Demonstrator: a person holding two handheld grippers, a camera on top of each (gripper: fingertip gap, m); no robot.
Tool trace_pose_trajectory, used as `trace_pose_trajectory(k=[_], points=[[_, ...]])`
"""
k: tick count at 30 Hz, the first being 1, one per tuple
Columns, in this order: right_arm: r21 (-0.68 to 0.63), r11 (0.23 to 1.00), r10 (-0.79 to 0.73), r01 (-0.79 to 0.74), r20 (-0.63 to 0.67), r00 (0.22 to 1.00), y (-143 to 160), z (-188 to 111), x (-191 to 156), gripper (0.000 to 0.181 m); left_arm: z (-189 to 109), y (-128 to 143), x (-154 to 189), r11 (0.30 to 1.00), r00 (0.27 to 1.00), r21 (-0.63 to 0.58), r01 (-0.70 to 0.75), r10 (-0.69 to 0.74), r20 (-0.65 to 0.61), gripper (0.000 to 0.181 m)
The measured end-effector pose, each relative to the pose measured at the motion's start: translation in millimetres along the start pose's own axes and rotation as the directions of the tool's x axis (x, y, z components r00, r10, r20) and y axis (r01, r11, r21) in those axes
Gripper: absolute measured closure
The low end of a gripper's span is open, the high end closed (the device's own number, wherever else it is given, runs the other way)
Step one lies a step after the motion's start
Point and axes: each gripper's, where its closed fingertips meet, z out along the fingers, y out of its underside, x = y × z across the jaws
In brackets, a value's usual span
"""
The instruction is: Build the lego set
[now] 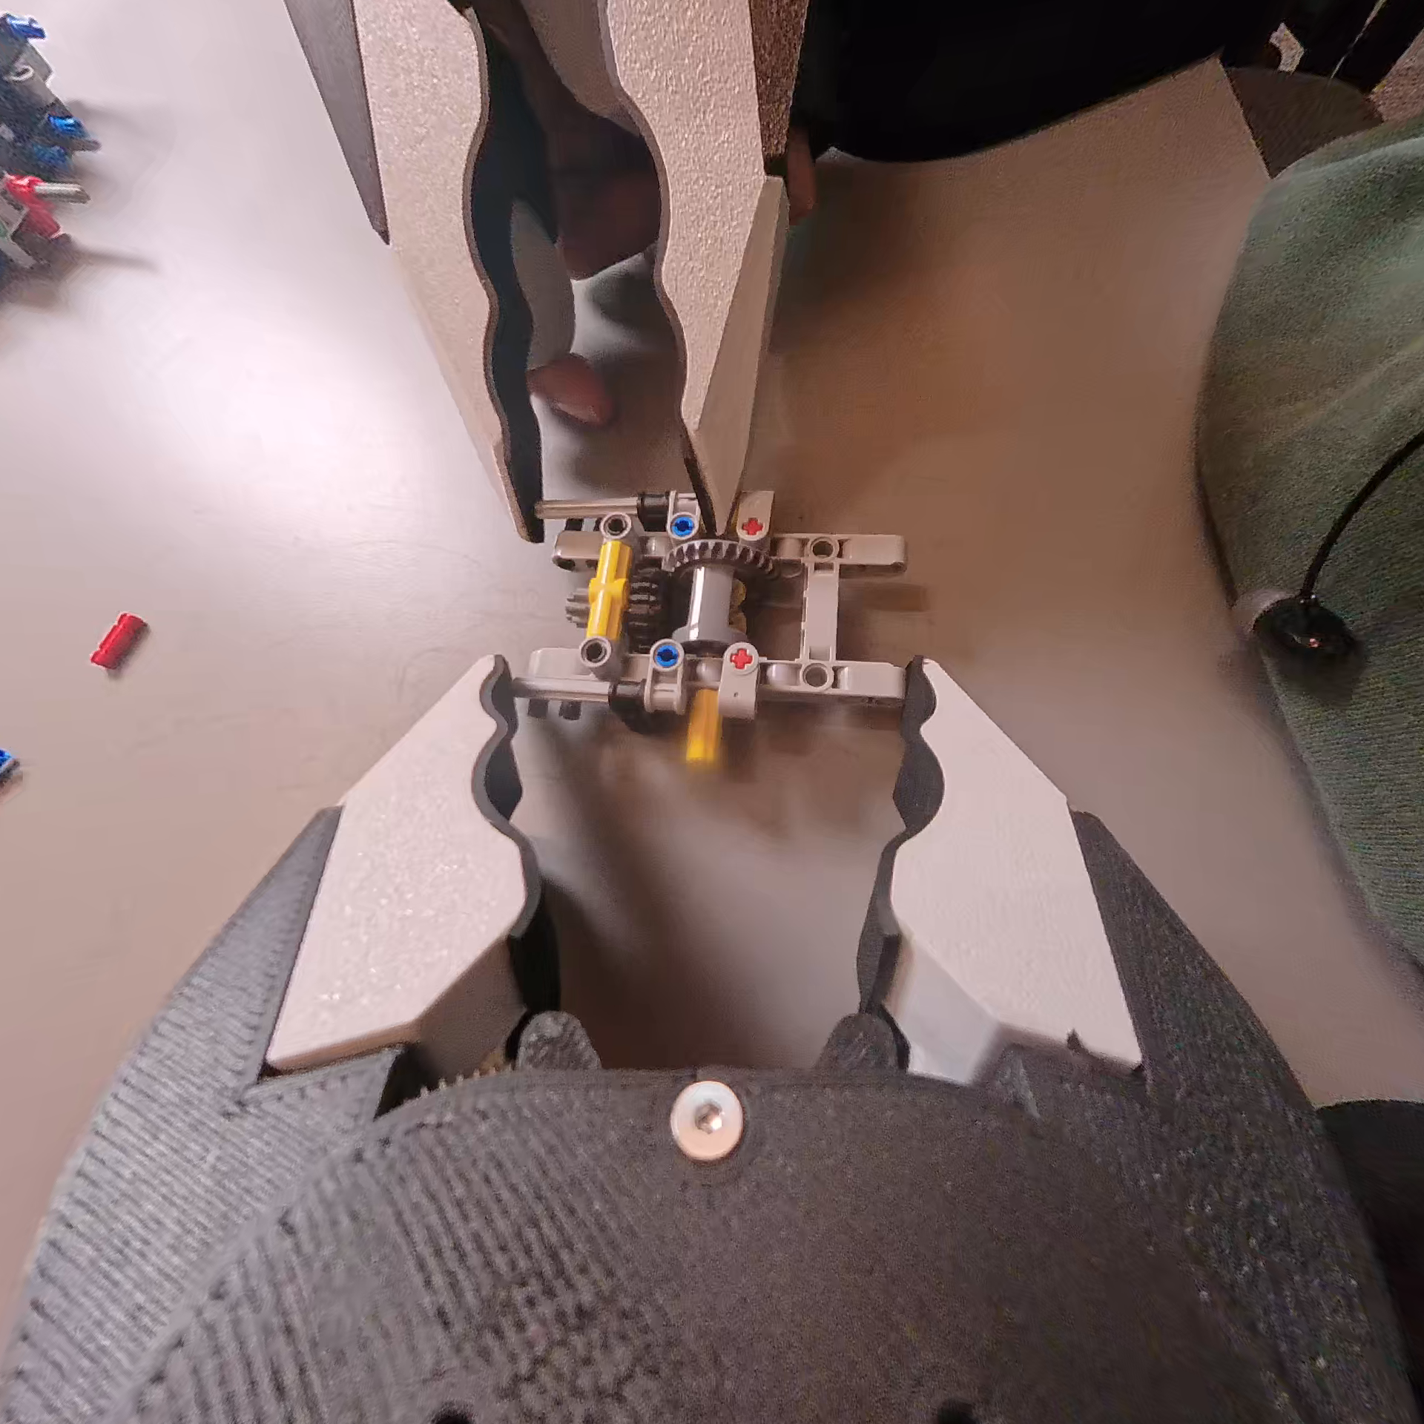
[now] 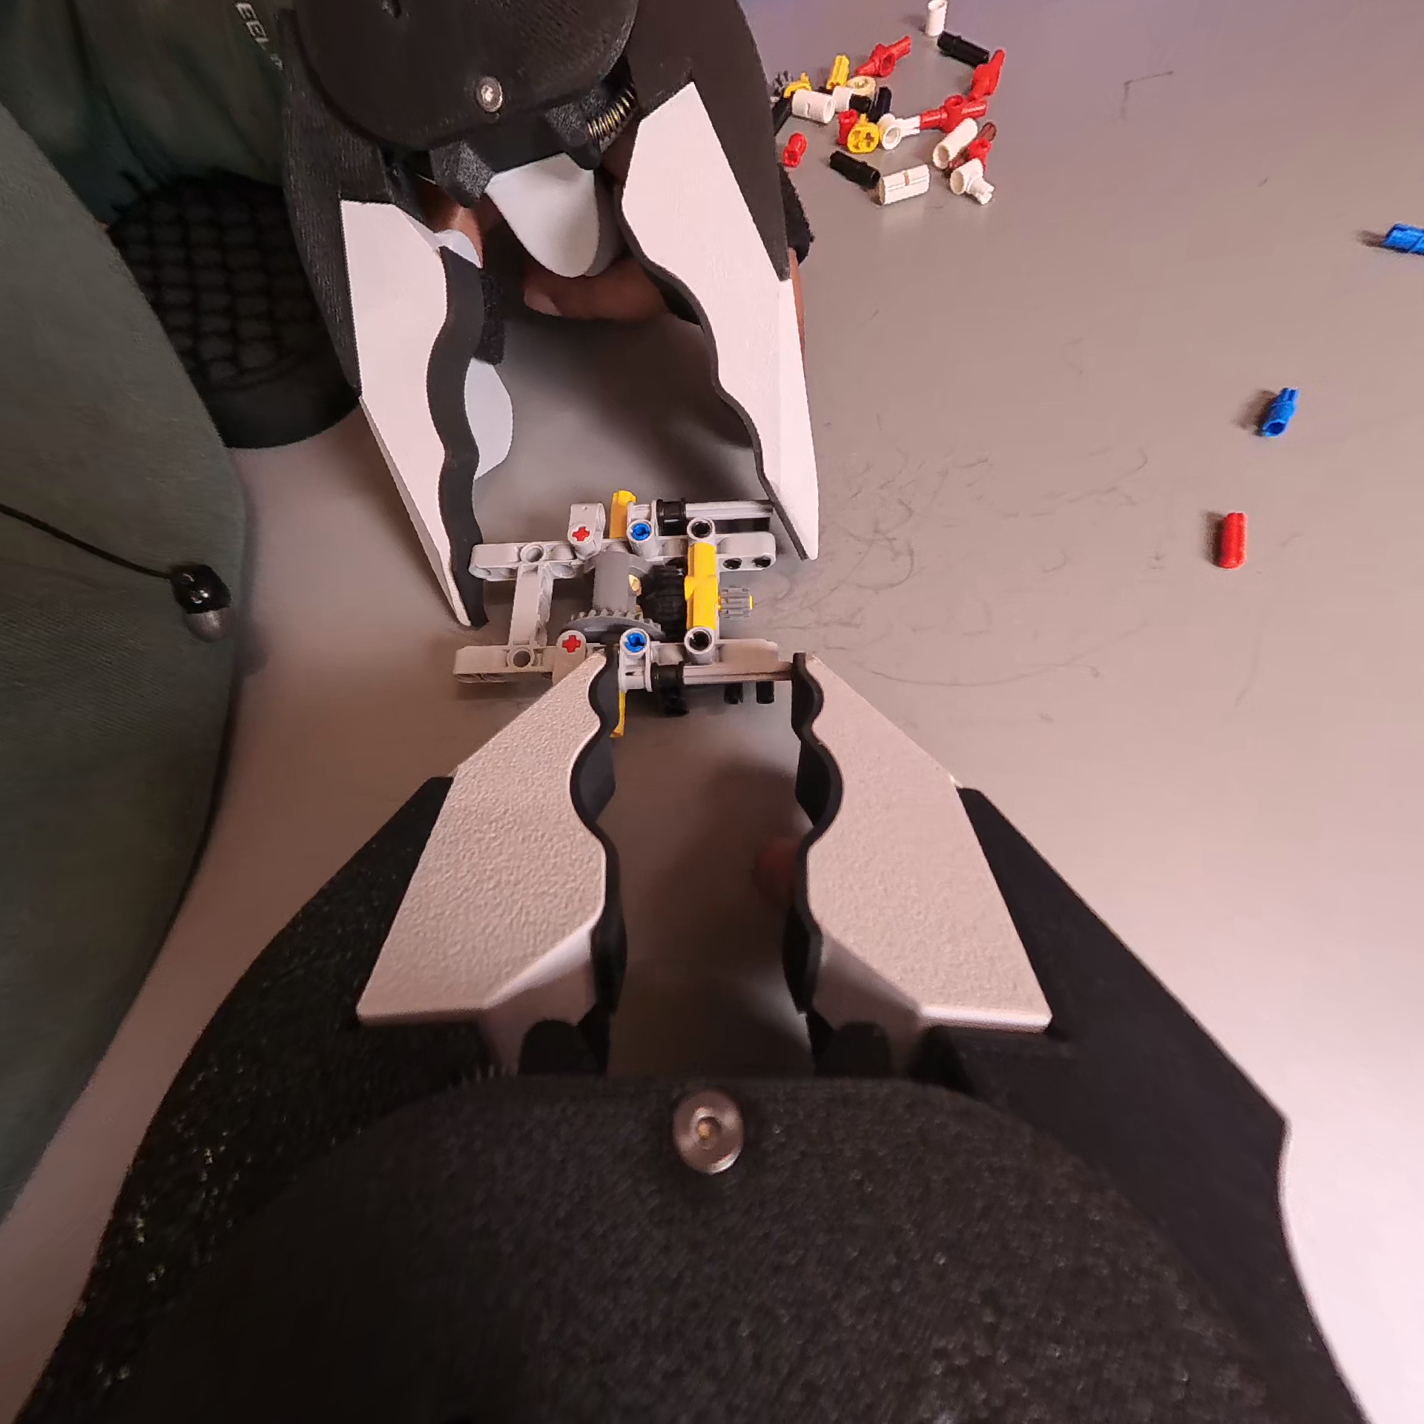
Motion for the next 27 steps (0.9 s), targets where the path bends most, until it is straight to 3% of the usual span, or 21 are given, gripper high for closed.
trace_pose_trajectory(k=[27], points=[[0.033,0.997,-0.062,0.064,-0.048,0.997,-0.2,-1.1,-1.5,0.139,1.5,1.7,2.1,0.999,0.999,-0.012,0.035,-0.035,-0.019,0.082]])
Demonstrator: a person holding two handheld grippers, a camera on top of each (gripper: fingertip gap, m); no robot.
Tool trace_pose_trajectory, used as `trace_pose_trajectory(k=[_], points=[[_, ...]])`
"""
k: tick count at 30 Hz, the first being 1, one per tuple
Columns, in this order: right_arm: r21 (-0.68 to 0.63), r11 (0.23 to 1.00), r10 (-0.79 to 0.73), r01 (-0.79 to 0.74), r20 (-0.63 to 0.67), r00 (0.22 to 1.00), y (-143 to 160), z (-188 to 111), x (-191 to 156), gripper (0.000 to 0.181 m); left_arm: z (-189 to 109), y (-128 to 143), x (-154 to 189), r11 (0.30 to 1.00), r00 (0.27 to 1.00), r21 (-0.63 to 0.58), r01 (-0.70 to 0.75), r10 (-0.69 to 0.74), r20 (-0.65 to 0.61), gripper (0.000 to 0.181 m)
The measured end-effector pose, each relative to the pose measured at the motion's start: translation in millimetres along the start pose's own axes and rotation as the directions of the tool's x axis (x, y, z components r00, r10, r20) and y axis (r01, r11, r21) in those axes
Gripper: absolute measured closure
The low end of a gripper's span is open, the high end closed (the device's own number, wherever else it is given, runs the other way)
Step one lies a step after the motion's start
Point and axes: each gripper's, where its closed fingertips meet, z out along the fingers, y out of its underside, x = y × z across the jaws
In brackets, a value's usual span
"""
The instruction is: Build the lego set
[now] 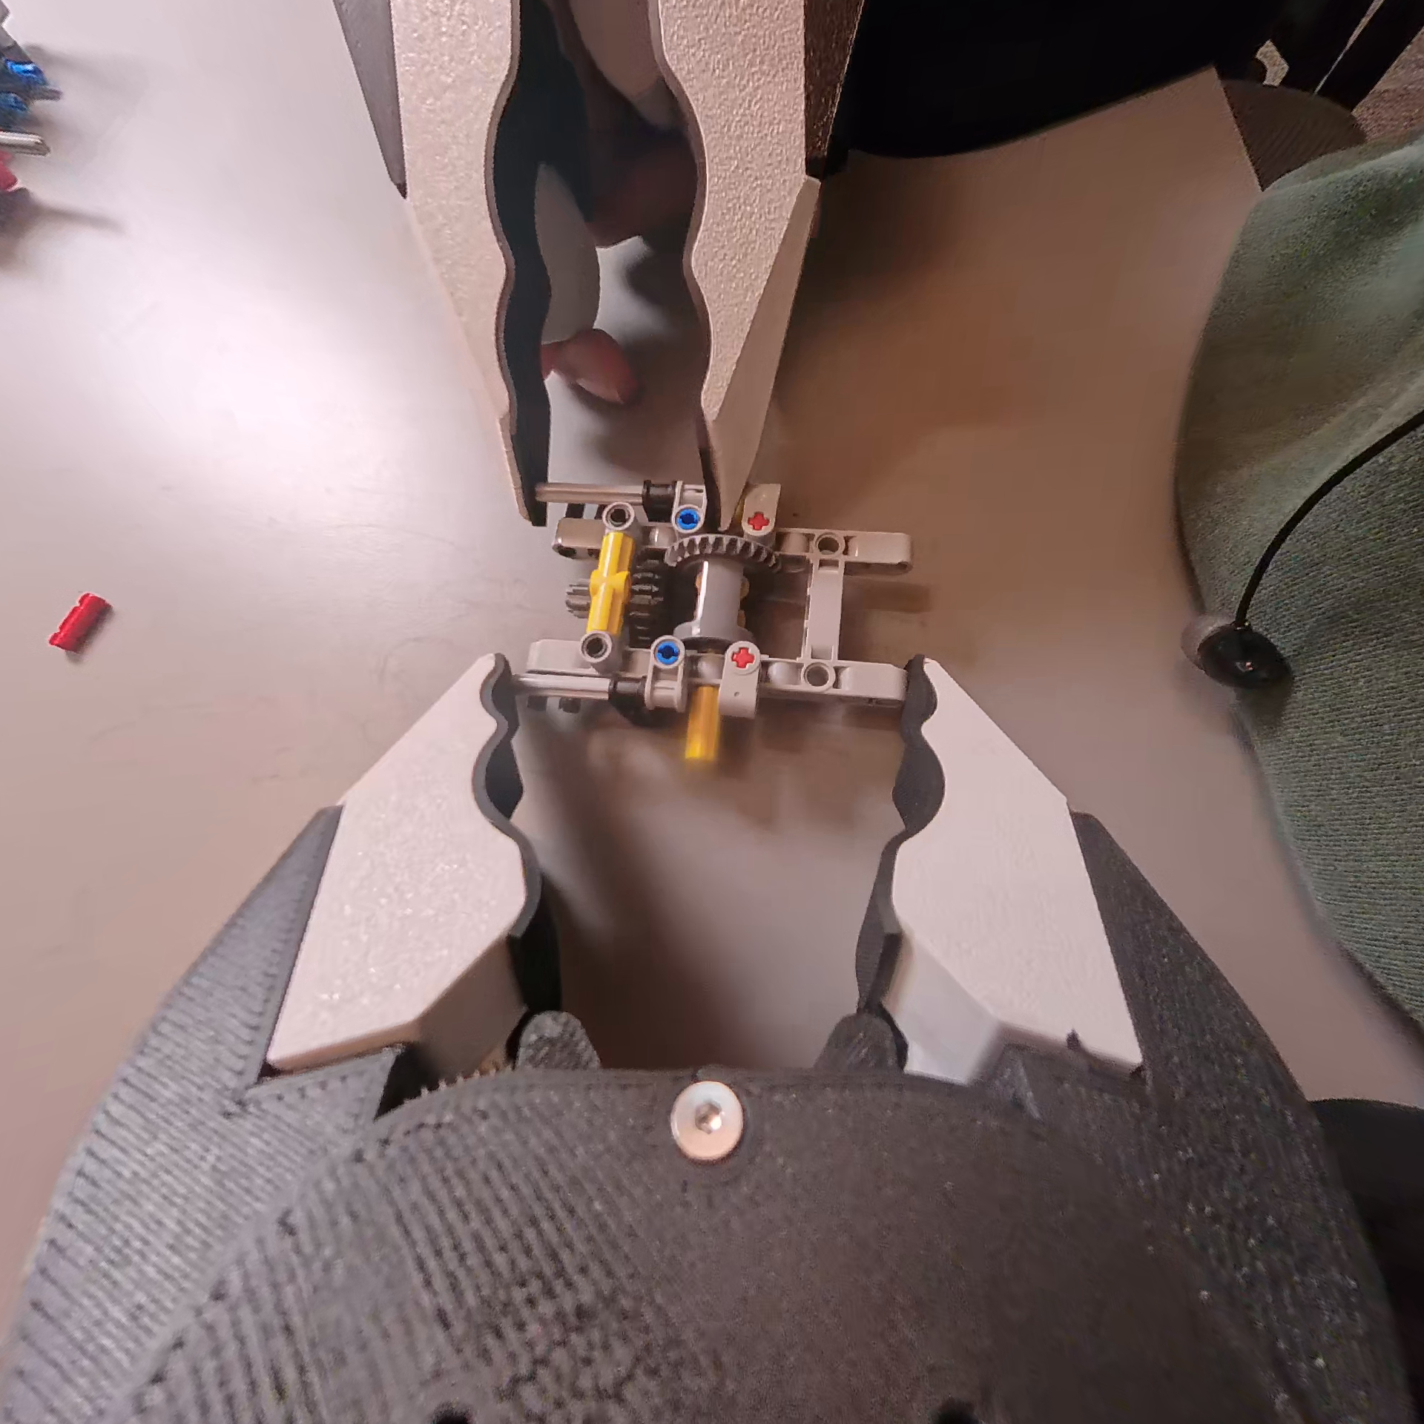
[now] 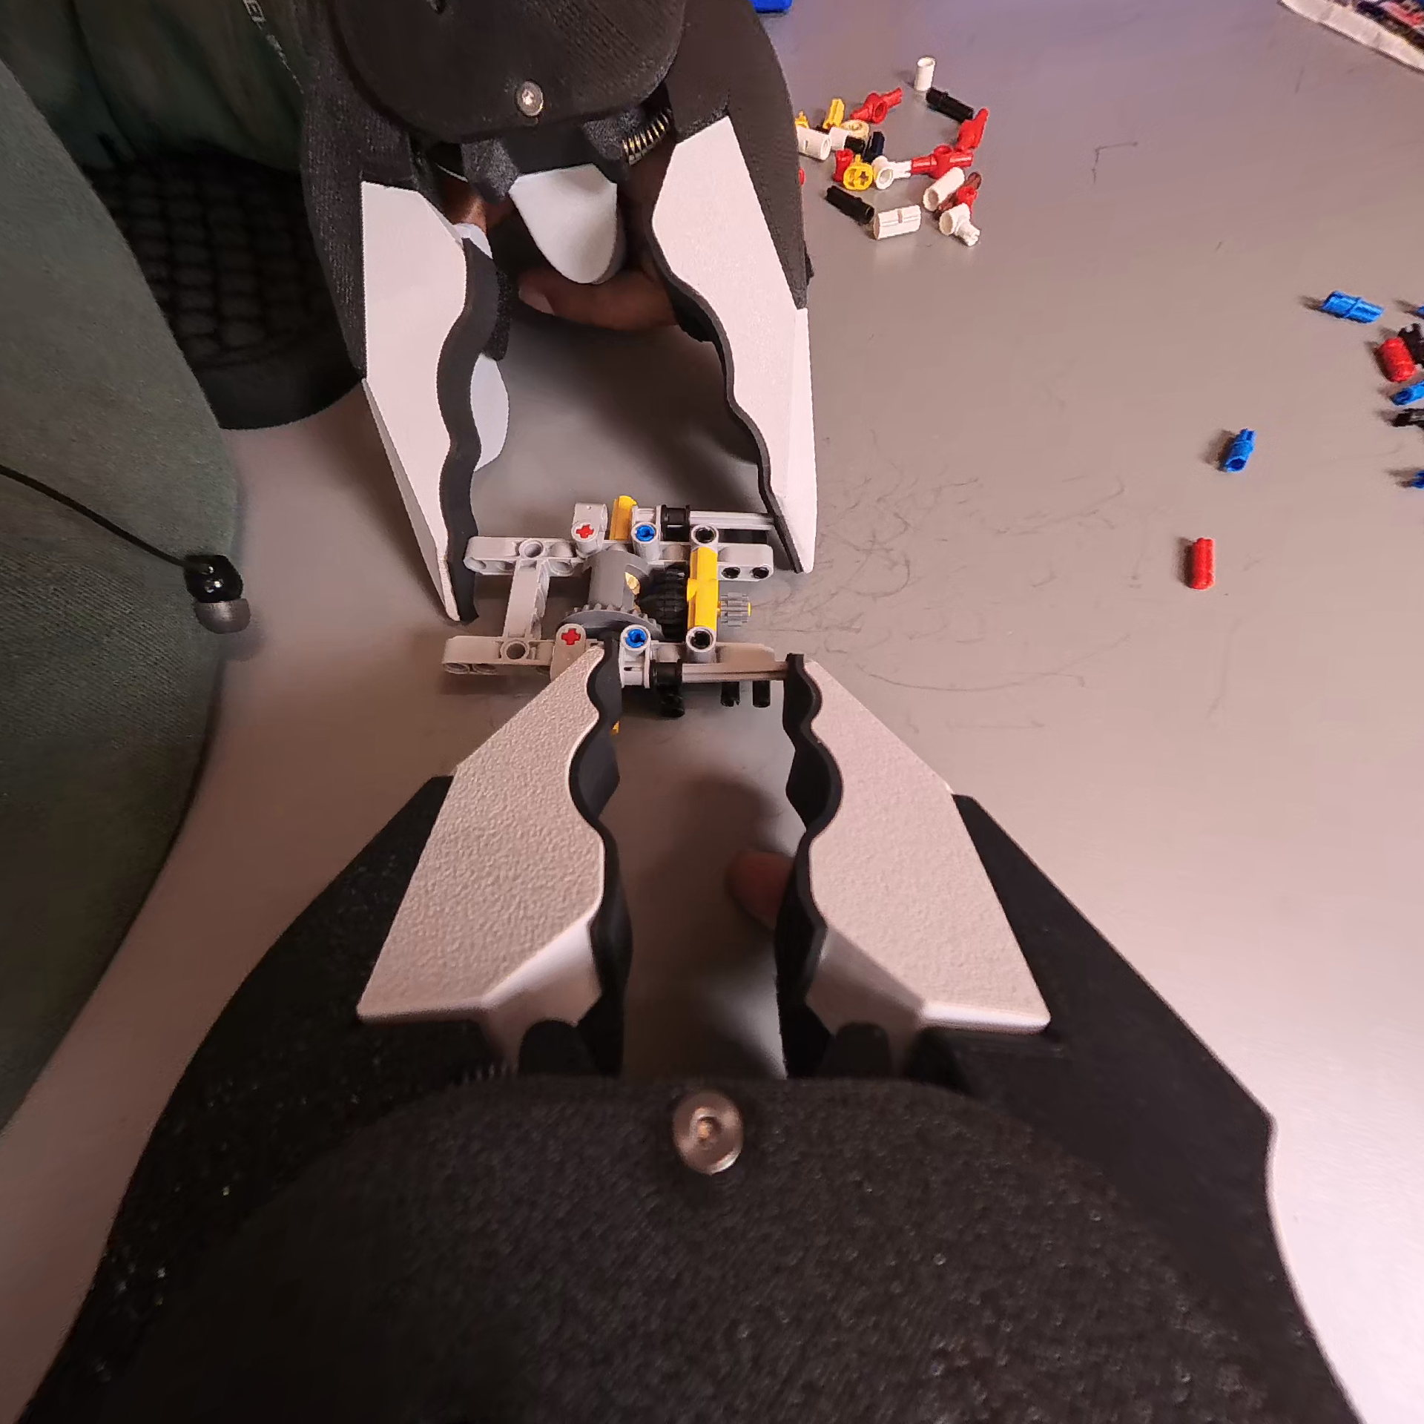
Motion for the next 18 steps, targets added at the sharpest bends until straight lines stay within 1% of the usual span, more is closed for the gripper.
trace_pose_trajectory(k=[9,13,18], points=[[-0.005,1.0,-0.014,0.014,-0.002,1.0,0.3,-0.3,-1.2,0.139,0.1,0.3,0.6,1.0,1.0,-0.001,0.003,-0.003,-0.005,0.082],[-0.002,1.0,-0.015,0.015,-0.003,1.0,0.4,-0.7,-2.4,0.143,0.1,0.7,0.2,1.0,1.0,-0.003,0.011,-0.011,-0.005,0.082],[0.01,1.0,0.007,-0.007,-0.012,1.0,-0.9,-0.5,-2.3,0.143,-0.2,0.7,0.1,1.0,1.0,-0.003,0.013,-0.013,-0.003,0.082]])
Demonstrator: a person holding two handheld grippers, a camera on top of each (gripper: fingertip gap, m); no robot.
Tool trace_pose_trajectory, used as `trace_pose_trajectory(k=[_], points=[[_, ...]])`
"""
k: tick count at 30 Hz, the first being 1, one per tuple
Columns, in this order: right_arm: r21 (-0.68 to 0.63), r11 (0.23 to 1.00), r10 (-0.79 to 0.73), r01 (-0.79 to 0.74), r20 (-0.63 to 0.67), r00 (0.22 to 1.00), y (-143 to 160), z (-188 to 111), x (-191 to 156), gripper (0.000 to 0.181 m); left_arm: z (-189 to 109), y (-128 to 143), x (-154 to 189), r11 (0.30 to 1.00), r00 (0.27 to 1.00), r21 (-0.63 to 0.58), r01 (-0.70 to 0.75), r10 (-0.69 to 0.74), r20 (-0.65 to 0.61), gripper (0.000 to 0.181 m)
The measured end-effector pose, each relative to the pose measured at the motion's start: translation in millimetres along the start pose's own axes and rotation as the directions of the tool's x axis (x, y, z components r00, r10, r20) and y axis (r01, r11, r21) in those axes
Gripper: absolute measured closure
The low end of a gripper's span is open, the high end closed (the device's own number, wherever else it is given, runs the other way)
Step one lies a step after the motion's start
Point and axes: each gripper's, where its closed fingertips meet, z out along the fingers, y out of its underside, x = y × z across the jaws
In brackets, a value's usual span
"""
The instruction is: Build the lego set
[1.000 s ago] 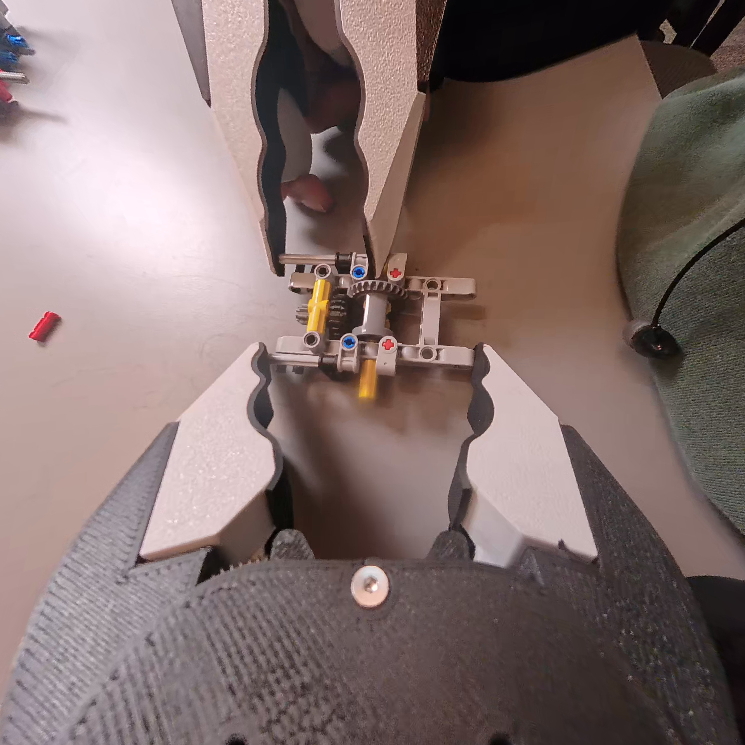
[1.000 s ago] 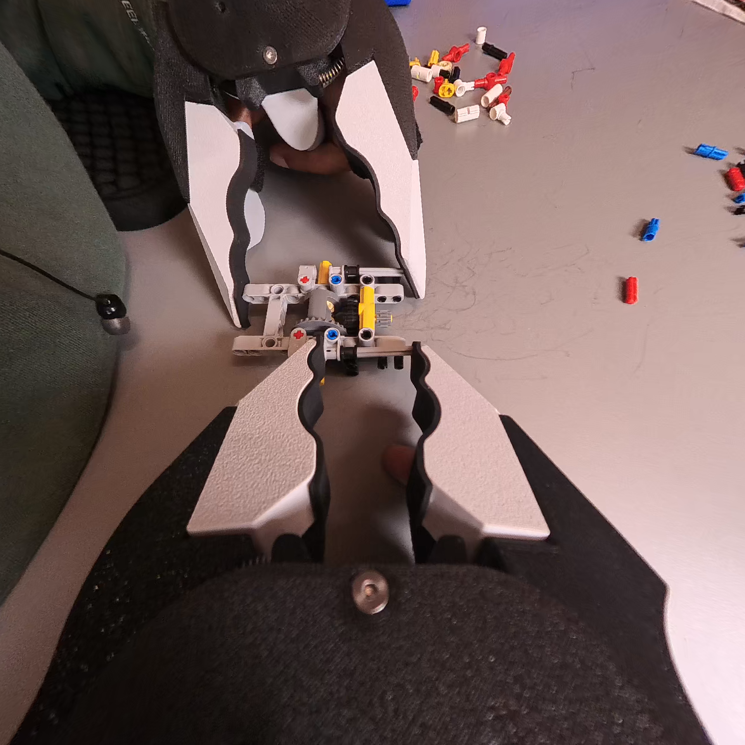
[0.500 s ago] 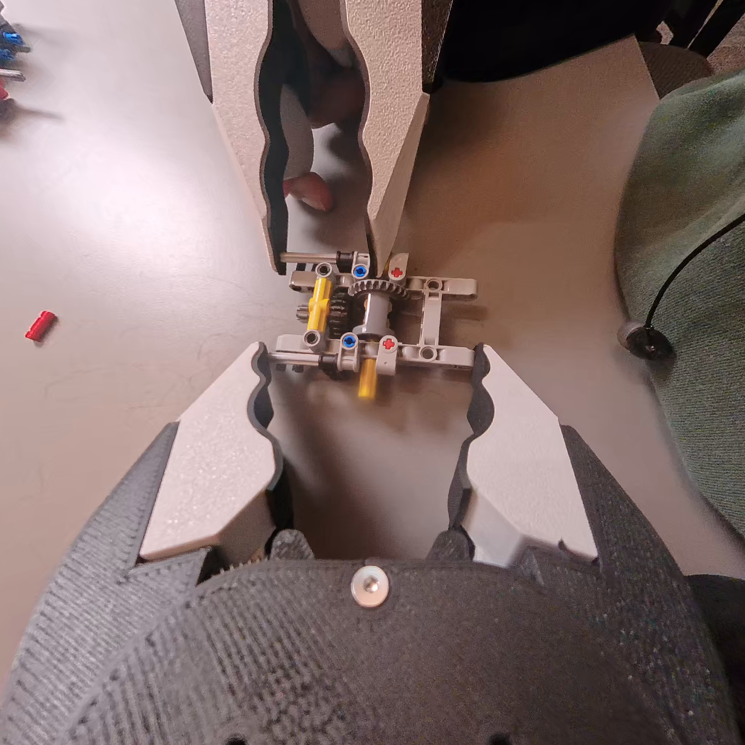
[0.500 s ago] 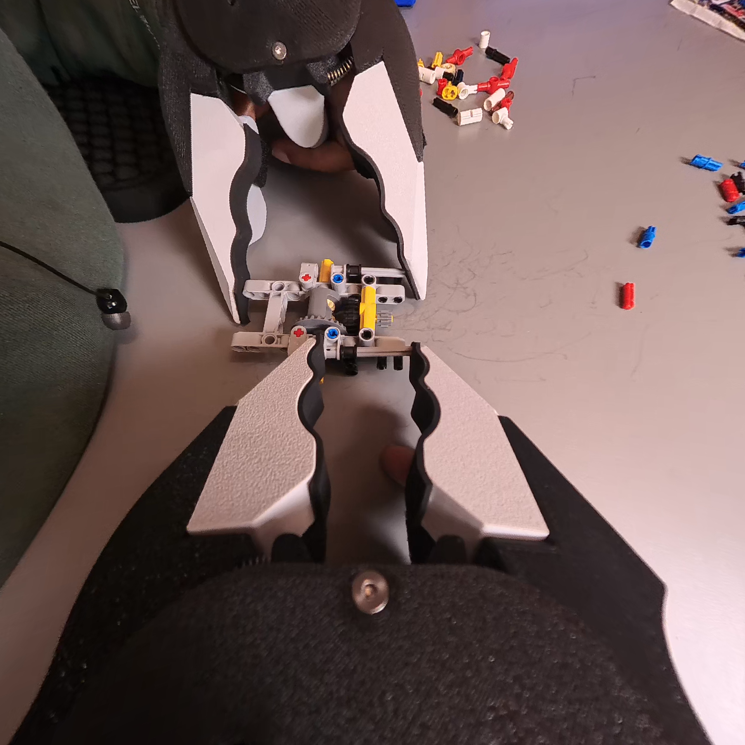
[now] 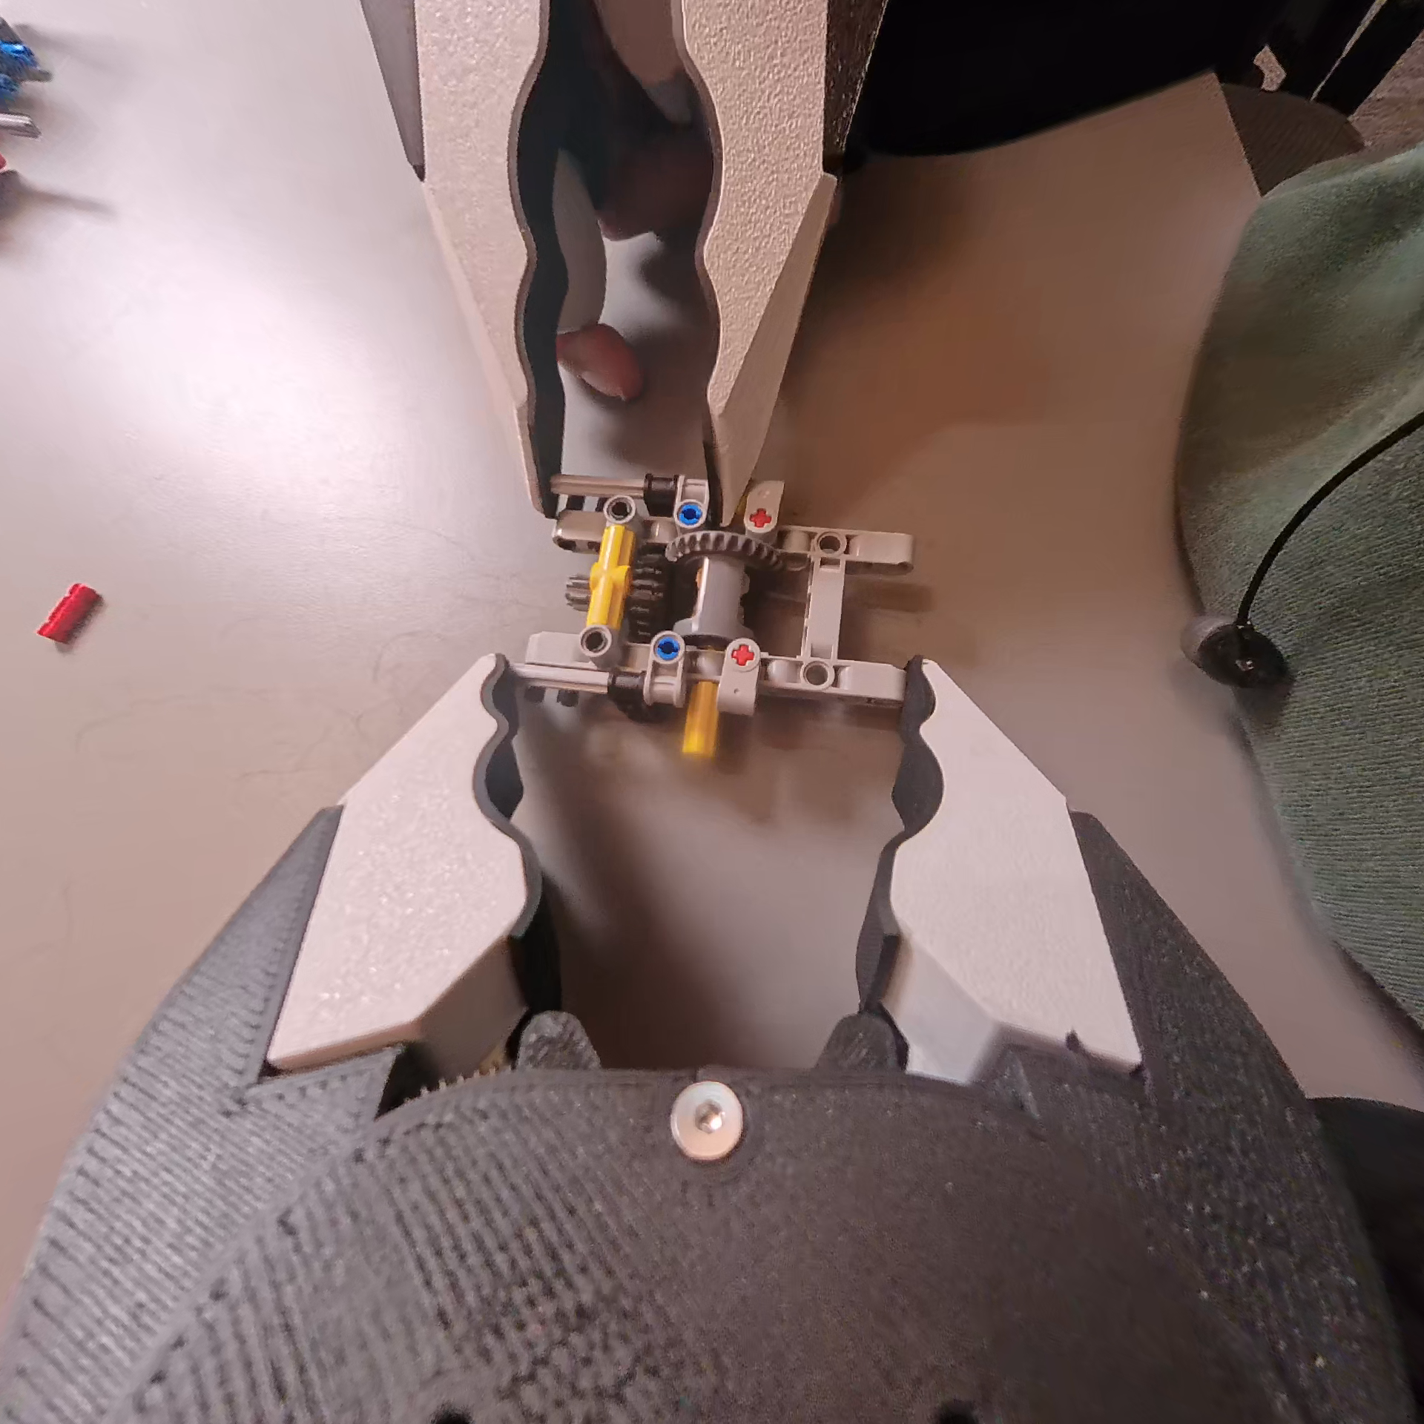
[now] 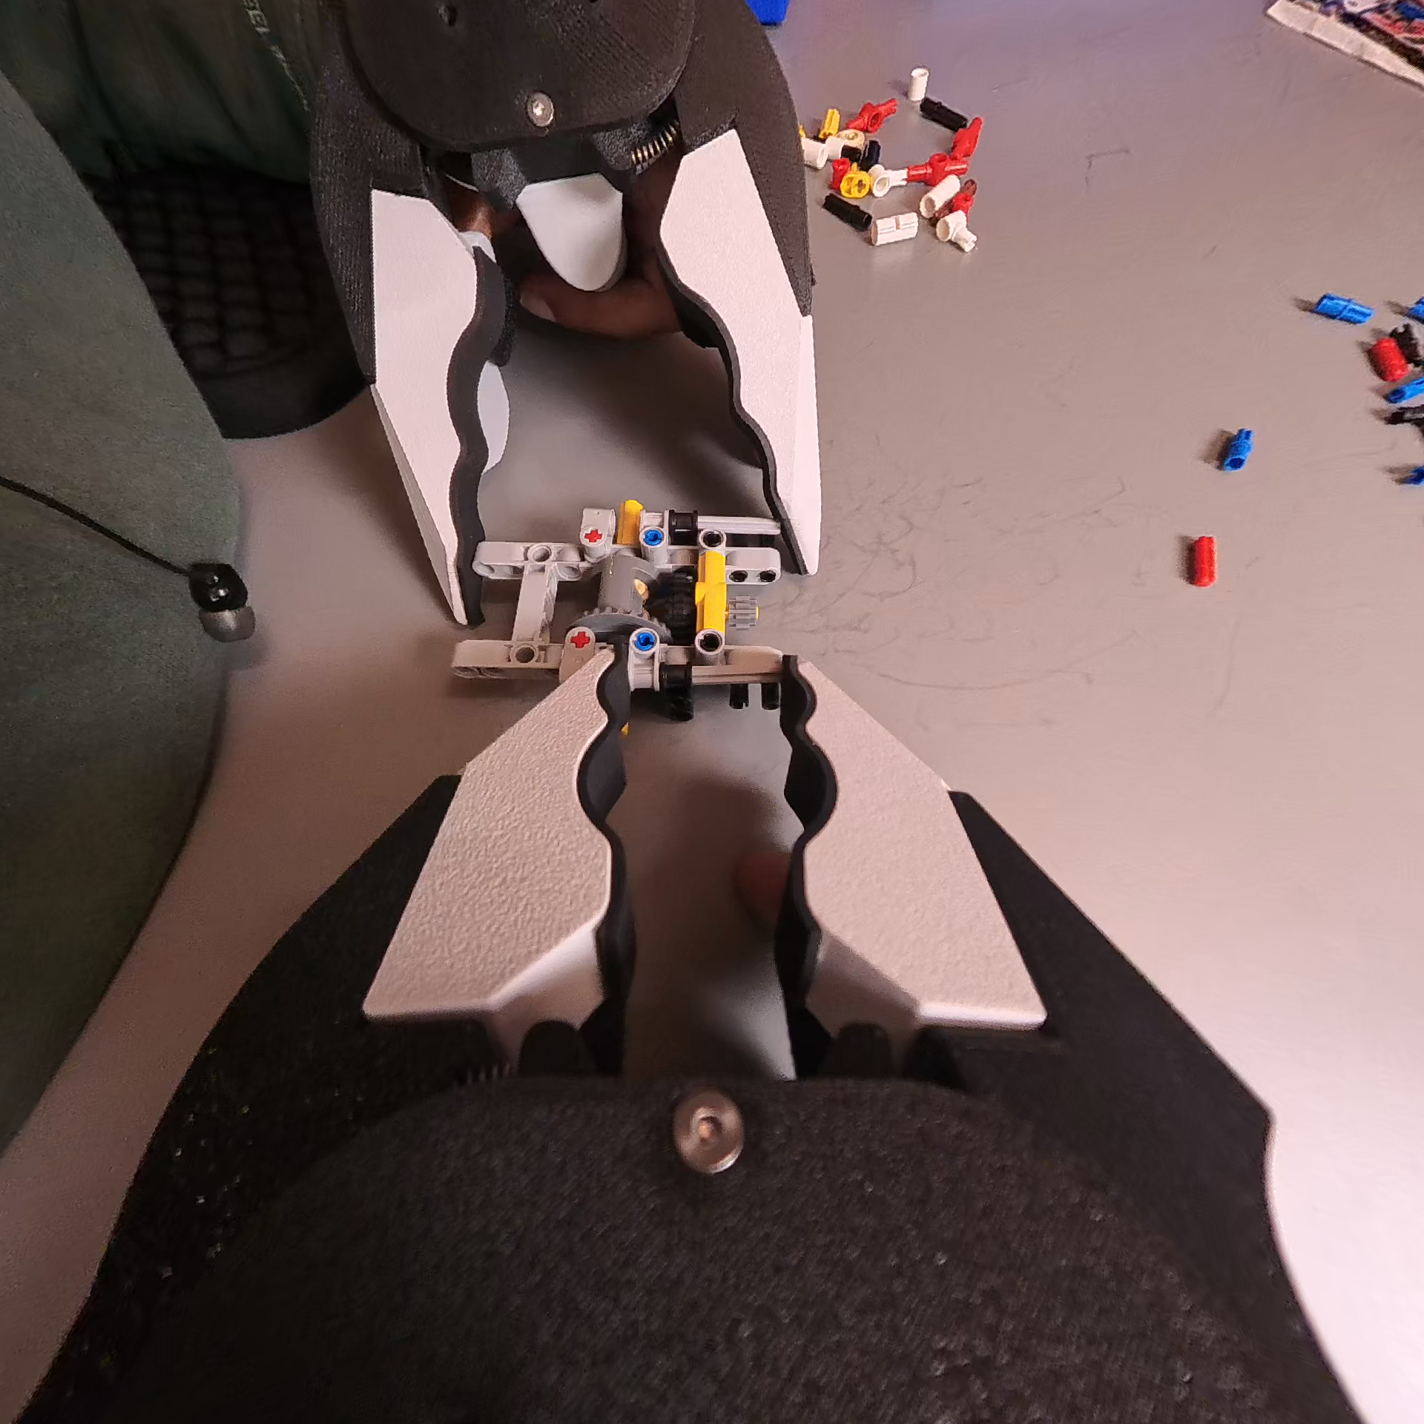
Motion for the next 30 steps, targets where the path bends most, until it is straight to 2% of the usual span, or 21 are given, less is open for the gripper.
trace_pose_trajectory(k=[4,7,8,18,30], points=[[0.03,1.0,0.004,-0.004,0.007,1.0,-3.4,-2.7,-0.5,0.142,-0.3,-0.3,0.3,1.0,1.0,0.003,-0.006,0.006,0.004,0.082],[0.061,0.998,0.017,-0.019,0.041,0.999,-4.2,-10.6,-1.9,0.123,-0.3,-0.1,0.4,1.0,1.0,0.001,-0.005,0.005,0.004,0.082],[0.06,0.998,0.032,-0.035,0.05,0.998,-2.4,-13.3,-1.1,0.123,-0.3,-0.1,0.4,1.0,1.0,0.001,-0.005,0.005,0.004,0.082],[0.06,0.998,0.023,-0.026,0.046,0.999,1.2,-22.2,2.3,0.126,-0.2,0.0,-1.7,1.0,1.0,0.0,0.013,-0.013,0.009,0.082],[0.034,0.999,-0.015,0.014,0.027,1.0,4.6,-18.7,-0.8,0.129,-1.3,-0.9,-5.8,0.998,0.998,0.01,0.067,-0.067,0.01,0.082]])
